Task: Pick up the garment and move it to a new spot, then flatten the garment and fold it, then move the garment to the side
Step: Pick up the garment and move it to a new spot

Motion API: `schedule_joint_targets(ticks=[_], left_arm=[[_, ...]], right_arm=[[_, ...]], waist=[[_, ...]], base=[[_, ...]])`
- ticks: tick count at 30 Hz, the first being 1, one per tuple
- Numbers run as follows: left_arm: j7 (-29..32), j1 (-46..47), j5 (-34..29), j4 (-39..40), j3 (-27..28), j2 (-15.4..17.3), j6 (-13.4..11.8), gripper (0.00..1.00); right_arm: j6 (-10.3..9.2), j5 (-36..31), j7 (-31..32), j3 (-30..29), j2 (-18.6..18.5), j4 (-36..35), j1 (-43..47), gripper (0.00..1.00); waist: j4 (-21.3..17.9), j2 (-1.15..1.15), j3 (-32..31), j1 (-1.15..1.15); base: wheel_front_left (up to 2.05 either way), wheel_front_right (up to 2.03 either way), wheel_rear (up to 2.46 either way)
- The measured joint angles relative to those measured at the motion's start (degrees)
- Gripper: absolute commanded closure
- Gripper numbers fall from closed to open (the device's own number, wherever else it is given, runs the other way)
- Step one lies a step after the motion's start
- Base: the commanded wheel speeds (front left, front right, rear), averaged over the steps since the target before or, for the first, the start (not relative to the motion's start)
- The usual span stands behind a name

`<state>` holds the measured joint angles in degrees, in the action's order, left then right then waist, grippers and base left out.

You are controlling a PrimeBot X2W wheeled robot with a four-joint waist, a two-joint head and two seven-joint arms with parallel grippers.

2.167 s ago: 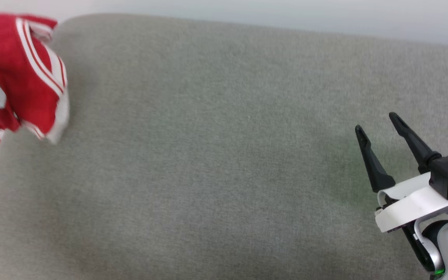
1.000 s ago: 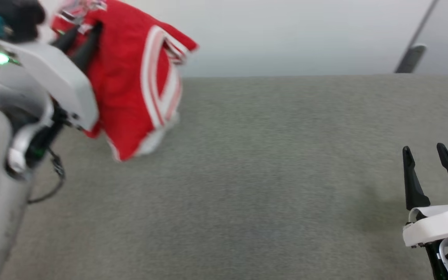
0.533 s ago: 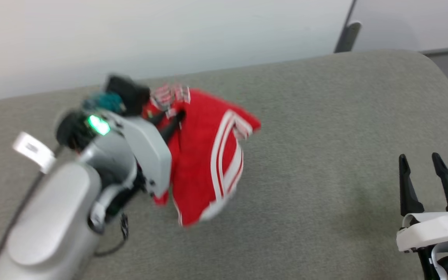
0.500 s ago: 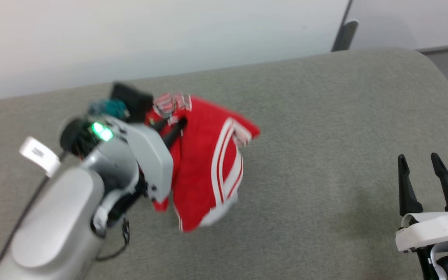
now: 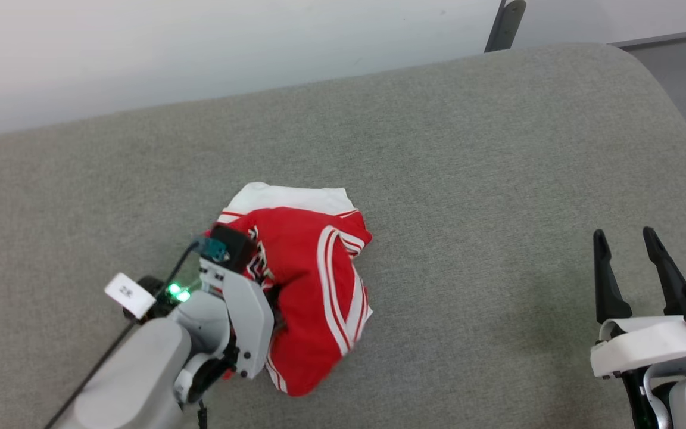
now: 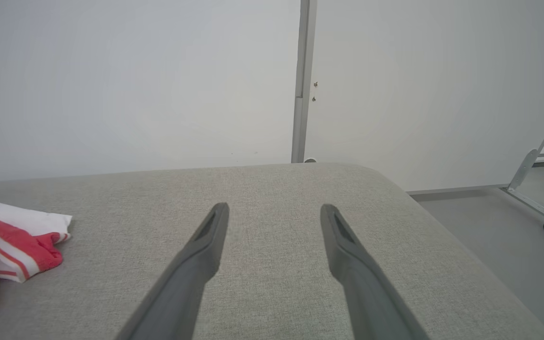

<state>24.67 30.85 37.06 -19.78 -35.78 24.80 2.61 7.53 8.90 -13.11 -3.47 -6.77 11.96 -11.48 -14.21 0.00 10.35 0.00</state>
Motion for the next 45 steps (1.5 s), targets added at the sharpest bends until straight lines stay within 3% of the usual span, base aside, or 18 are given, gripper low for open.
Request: schedule_joint_targets(ticks=[10,12,13,18,27,45], left_arm=[[-2.6,2.8,-0.1,-11.9,-2.5,-3.5,2.8,1.0],[-3.8,3.2,0.1,-13.4,-2.9,-4.1,3.3,0.18],[-4.5,3.4,0.2,-14.0,-3.0,-4.3,3.5,0.0],[-6.6,3.7,1.6,-14.7,-3.5,-4.6,4.2,0.0],[-14.1,2.7,3.1,-8.7,-0.7,0.1,4.4,0.0],[-35.1,-11.1,5.3,-4.4,9.5,8.7,0.4,0.0]], right_arm=[[0.0,0.2,-0.4,1.5,-0.1,0.9,-1.5,0.0],[0.0,0.2,-0.5,1.7,-0.3,1.2,-1.5,0.0],[0.0,0.2,-0.5,1.8,-0.5,1.3,-1.5,0.0],[0.0,0.2,-0.3,2.0,-1.4,1.3,-0.6,0.0],[0.0,0.9,0.5,2.6,-2.7,0.4,1.7,0.0],[0.0,1.9,-0.6,2.3,-5.1,1.4,5.2,0.0]], waist=[[0.8,0.0,0.1,0.0],[1.0,0.0,-0.2,0.0],[1.2,0.0,-0.4,0.0],[2.2,0.0,-2.2,0.0],[5.7,0.0,-6.0,0.0],[14.4,0.0,-11.7,0.0]], base=[[0.0,0.0,0.0],[0.0,0.0,0.0],[0.0,0.0,0.0],[0.0,0.0,0.0],[0.0,0.0,0.0],[0.0,0.0,0.0]])
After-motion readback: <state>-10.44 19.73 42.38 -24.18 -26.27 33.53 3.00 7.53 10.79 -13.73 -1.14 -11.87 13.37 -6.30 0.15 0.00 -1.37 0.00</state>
